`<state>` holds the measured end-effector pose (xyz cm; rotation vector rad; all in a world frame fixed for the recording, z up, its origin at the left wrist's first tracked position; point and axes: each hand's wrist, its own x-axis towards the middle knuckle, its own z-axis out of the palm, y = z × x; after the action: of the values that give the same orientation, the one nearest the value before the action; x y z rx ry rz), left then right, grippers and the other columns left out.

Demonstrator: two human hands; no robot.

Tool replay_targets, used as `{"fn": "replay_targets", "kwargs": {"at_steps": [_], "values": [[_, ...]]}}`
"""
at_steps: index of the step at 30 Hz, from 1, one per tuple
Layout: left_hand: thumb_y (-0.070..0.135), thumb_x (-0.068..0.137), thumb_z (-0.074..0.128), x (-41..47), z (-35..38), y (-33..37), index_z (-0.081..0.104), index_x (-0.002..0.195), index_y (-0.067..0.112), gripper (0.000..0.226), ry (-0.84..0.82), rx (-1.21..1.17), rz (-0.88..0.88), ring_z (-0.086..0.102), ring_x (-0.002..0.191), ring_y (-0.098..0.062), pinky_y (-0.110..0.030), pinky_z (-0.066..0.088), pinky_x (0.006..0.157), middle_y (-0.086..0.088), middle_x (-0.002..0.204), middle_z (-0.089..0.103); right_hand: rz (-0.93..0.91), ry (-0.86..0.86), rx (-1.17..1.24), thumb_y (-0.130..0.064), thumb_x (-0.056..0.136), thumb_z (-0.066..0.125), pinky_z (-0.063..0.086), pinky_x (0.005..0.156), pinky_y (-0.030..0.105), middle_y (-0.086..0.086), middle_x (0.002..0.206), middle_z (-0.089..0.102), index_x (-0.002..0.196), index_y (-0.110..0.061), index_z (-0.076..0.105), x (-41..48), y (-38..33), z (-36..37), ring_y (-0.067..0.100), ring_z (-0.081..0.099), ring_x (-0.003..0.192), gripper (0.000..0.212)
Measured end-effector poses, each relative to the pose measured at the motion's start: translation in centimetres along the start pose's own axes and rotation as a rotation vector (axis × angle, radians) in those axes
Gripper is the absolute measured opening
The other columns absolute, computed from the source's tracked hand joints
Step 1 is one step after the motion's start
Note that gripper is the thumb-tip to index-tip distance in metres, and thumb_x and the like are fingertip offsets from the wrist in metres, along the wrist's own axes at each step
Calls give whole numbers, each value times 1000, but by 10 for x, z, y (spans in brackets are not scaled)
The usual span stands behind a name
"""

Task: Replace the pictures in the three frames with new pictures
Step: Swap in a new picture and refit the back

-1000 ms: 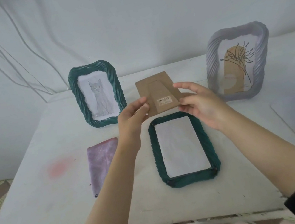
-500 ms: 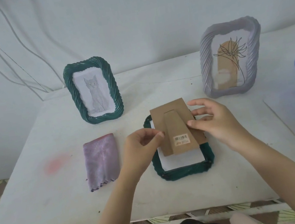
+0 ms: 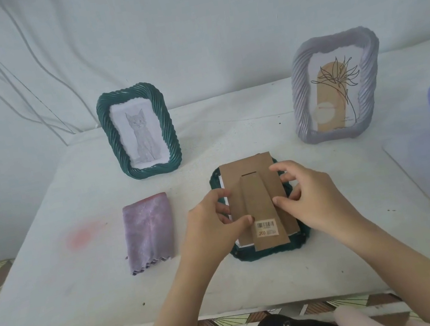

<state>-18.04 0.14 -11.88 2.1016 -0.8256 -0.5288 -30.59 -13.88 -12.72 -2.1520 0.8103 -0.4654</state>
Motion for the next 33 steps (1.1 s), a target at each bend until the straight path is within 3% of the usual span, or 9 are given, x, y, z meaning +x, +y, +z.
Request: {"fn": "replay_targets", "kwargs": {"at_steps": [6, 9, 12, 16, 21, 24, 27, 30, 33], "values": [[28, 69, 78, 0, 1, 1, 54, 115, 28, 52, 14, 60, 7, 59, 68, -6, -27, 55, 69, 8, 80, 61, -35, -1, -62, -21, 79, 70, 43, 68, 19, -10, 105, 58, 129, -26, 47, 1, 2, 0, 7, 58, 71, 55], [32, 70, 77, 0, 2, 2, 55, 117, 26, 53, 25, 134, 29, 59, 73, -7, -30, 54, 72, 9, 83, 60, -40, -14, -55, -22, 79, 71, 43, 70, 20, -6, 111, 62, 129, -25, 48, 0, 5, 1, 6, 56, 73, 55], [36, 70, 76, 0, 3, 1, 55, 118, 25, 53, 30, 210, 43, 55, 77, -6, -23, 49, 69, 8, 93, 58, -25, -36, -49, -21, 79, 70, 41, 71, 18, -3, 110, 63, 128, -26, 48, 0, 8, 1, 4, 55, 76, 54], [44, 73, 70, -1, 2, -3, 55, 123, 25, 55, 51, 358, 108, 47, 107, -14, -25, 37, 87, 7, 120, 58, -21, -34, -25, -19, 81, 65, 38, 65, 9, 1, 106, 65, 124, -28, 51, 1, 11, 0, -2, 55, 76, 46], [49, 78, 65, -3, -1, -10, 47, 132, 29, 61, 12, 330, 123, 39, 125, -15, -27, 30, 100, 4, 130, 54, -26, -21, -15, -22, 80, 67, 40, 66, 11, -5, 109, 64, 123, -26, 52, 0, 9, 1, 2, 57, 80, 46], [56, 79, 59, -8, -1, -16, 43, 136, 31, 65, 2, 298, 118, 30, 135, -16, -30, 24, 107, 2, 138, 48, -34, -26, -47, -24, 79, 68, 43, 72, 19, -3, 115, 63, 125, -27, 51, -1, 9, 1, 7, 58, 83, 49], [62, 73, 46, -11, -1, -19, 37, 139, 33, 73, -21, 298, 125, 24, 138, -14, -28, 20, 108, 1, 142, 43, -44, -33, -73, -27, 81, 65, 42, 73, 20, -2, 119, 63, 127, -29, 49, -2, 8, 2, 6, 57, 84, 49], [64, 71, 46, -11, -2, -21, 33, 141, 34, 77, -31, 307, 131, 20, 139, -12, -27, 16, 109, 0, 145, 39, -60, -37, -117, -31, 83, 63, 44, 79, 22, 0, 123, 63, 128, -28, 48, -4, 5, 2, 7, 58, 92, 48], [66, 69, 47, -11, -1, -22, 33, 141, 33, 81, -17, 360, 157, 19, 140, -13, -28, 14, 110, 1, 144, 41, -70, -41, -217, -40, 85, 55, 50, 85, 33, 5, 117, 64, 132, -27, 44, -6, 4, 3, 16, 60, 103, 49]]}}
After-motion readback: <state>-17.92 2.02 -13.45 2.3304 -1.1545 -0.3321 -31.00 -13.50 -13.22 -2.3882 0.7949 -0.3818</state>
